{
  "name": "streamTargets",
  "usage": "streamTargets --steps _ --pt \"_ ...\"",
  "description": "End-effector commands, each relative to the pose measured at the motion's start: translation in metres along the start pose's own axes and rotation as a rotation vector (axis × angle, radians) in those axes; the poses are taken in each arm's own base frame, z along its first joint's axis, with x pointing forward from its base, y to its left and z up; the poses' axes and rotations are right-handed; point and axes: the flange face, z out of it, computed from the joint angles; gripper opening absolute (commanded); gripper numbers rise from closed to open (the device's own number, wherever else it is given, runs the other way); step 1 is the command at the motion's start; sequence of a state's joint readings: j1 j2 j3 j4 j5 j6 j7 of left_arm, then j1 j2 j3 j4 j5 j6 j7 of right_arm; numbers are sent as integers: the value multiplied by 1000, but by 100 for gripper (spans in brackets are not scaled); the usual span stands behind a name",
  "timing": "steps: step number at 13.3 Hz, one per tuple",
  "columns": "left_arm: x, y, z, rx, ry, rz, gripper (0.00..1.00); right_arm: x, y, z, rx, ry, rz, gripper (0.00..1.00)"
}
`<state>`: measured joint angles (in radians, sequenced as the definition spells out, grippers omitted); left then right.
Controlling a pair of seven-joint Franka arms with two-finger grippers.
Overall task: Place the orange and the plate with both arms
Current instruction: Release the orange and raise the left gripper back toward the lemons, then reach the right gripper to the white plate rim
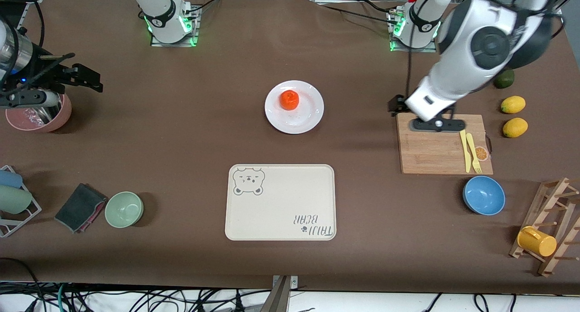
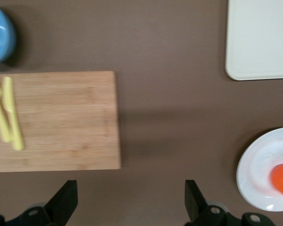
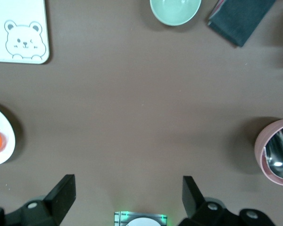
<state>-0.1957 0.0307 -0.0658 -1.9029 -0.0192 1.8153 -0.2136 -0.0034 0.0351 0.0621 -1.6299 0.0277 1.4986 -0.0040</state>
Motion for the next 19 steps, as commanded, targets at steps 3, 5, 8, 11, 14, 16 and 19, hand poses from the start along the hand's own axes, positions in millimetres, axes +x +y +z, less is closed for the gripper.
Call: streamTargets --steps 3,5,8,11,14,16,19 --pt "-5 -67 -58 56 8 71 100 26 -65 55 149 -130 -100 100" --pt "-6 -94 -69 96 23 86 100 41 -97 82 284 -171 -123 100" --pt "-23 -126 -98 85 6 75 100 69 -153 139 386 -200 -150 100" --pt "-22 -141 -96 43 0 42 100 84 -207 209 518 -296 -126 100" --pt "-25 -144 -95 5 -13 27 100 97 -233 253 657 -317 -67 100" --pt "-26 -144 -94 4 -33 25 100 105 -237 286 781 -320 -116 100" --pt "-26 -143 -94 5 -33 27 100 116 -246 349 900 -214 -270 100"
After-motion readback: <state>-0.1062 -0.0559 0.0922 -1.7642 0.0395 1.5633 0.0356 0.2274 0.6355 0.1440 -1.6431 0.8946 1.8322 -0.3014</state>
